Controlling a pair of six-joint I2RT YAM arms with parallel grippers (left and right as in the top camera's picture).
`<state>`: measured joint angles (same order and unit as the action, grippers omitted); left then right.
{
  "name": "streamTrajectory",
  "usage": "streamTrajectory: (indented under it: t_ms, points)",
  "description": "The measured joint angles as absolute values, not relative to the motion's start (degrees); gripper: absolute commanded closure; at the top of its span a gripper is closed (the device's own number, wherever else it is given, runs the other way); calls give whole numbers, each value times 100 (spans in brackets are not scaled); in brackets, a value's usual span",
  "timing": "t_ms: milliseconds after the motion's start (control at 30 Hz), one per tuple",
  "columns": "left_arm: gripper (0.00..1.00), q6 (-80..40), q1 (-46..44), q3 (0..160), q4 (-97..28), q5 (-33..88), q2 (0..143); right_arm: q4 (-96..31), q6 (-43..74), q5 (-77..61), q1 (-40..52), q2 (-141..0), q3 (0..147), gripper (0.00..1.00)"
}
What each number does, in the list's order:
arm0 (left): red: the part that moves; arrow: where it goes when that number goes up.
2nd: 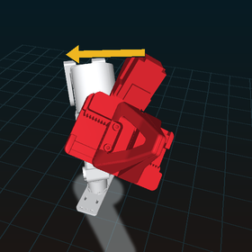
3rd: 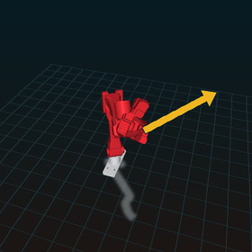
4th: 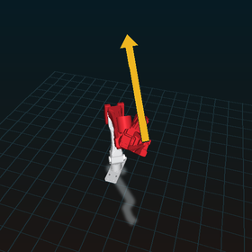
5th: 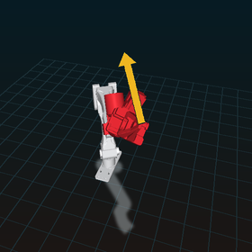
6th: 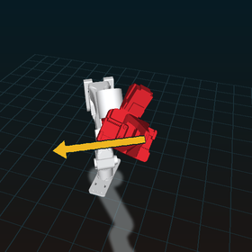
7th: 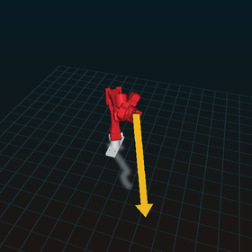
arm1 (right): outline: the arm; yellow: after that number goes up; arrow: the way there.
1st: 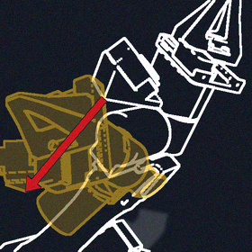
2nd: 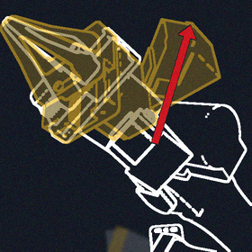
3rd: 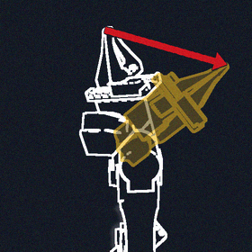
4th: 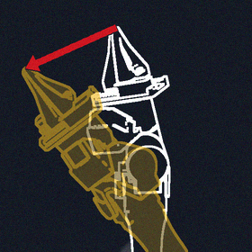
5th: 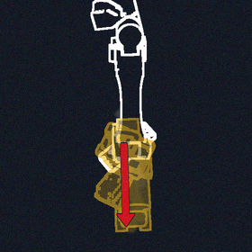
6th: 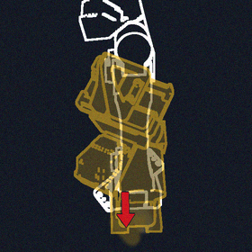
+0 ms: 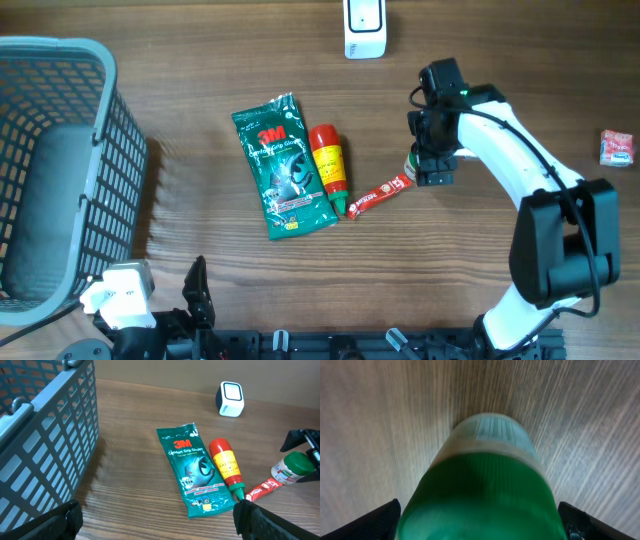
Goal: Scan the item barcode
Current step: 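Lift green-lid jar and rotate it to expose its label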
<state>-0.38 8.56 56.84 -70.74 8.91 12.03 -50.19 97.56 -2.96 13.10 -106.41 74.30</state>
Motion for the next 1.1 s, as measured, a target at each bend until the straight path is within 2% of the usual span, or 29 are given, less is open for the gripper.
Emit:
streamTrajectory:
  t_ms: [33, 133, 233, 333, 400, 533, 600, 700, 800, 933, 1100]
  points:
    - [0, -38, 856, 5684, -7074, 891, 1203, -4923, 9773, -298, 1284, -10685, 7389, 0]
    - [0, -38, 856, 5684, -7074, 891, 1203, -4875, 9776, -296, 1251, -10785, 7384, 13]
    - [0, -38, 856, 5684, -7074, 891, 1203, -4888, 9529, -298, 1249, -11069, 7384, 20]
    - [0, -38, 856, 5684, -7074, 891, 1203, -4991, 8809, -305, 1247, -11166, 7382, 25]
    - [0, -38, 856, 5684, -7074, 891, 1203, -5024, 7887, -362, 1247, -11166, 7382, 29]
    - [0, -38, 856, 5684, -7074, 891, 1203, -5411, 5315, -475, 1243, -11166, 7441, 28]
    - [0, -38, 856, 5684, -7074, 893, 1205, -5461, 3562, -600, 1243, -11166, 7485, 18]
    - [0, -38, 856, 5684, -7074, 891, 1205, -5533, 1984, -716, 1243, -11166, 7524, 4]
    - [0, -38, 856, 5684, -7074, 891, 1203, -5684, 1083, -781, 1243, -11163, 7666, 0]
    - [0, -38, 856, 5684, -7074, 891, 1203, -6224, 941, -814, 1243, -10903, 8090, 0]
    - [0, -38, 856, 5684, -7074, 891, 1203, -6827, 3433, -834, 1243, -10116, 8486, 0]
